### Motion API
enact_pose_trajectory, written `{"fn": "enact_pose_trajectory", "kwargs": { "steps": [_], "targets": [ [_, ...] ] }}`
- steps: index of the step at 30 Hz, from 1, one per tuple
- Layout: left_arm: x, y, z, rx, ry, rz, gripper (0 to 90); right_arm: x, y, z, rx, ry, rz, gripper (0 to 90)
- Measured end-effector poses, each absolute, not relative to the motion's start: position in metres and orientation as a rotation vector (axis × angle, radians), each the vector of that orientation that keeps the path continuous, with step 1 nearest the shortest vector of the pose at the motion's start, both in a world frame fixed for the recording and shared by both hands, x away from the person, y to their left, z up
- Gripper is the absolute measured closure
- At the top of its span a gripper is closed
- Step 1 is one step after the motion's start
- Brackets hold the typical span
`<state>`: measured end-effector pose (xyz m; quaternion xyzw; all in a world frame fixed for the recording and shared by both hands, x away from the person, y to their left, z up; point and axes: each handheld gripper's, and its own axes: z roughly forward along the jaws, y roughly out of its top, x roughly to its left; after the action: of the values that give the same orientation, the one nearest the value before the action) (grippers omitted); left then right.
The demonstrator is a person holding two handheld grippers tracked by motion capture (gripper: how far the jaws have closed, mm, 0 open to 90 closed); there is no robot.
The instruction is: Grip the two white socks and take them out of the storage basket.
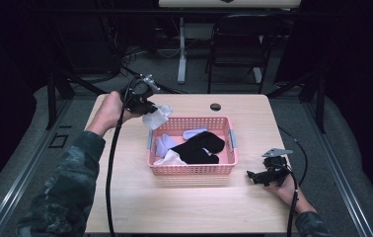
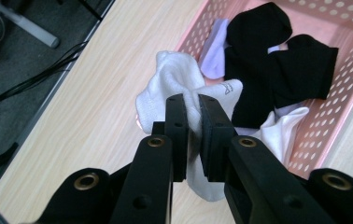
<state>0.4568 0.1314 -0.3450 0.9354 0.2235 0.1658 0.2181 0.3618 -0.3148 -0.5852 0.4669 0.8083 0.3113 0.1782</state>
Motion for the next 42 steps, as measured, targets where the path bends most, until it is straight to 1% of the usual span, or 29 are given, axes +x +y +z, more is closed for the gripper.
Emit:
{"fn": "enact_pose_trajectory", "kwargs": {
  "steps": [9,22,36,42],
  "targets": [
    [0.454,0.159,-0.344,2.555,0.689,0.482,83.1,0.362,-0.315,-0.585,1.32,2.285,0.881,0.0],
    [0.445,0.209,-0.351,2.474,0.84,0.489,83.1,0.362,-0.315,-0.585,1.318,2.284,0.881,0.0],
    [0.433,0.258,-0.386,2.428,0.995,0.464,83.0,0.362,-0.315,-0.586,1.32,2.281,0.886,0.0],
    [0.43,0.277,-0.406,2.398,1.073,0.429,83.1,0.362,-0.315,-0.586,1.32,2.28,0.886,0.0]
  ]
}}
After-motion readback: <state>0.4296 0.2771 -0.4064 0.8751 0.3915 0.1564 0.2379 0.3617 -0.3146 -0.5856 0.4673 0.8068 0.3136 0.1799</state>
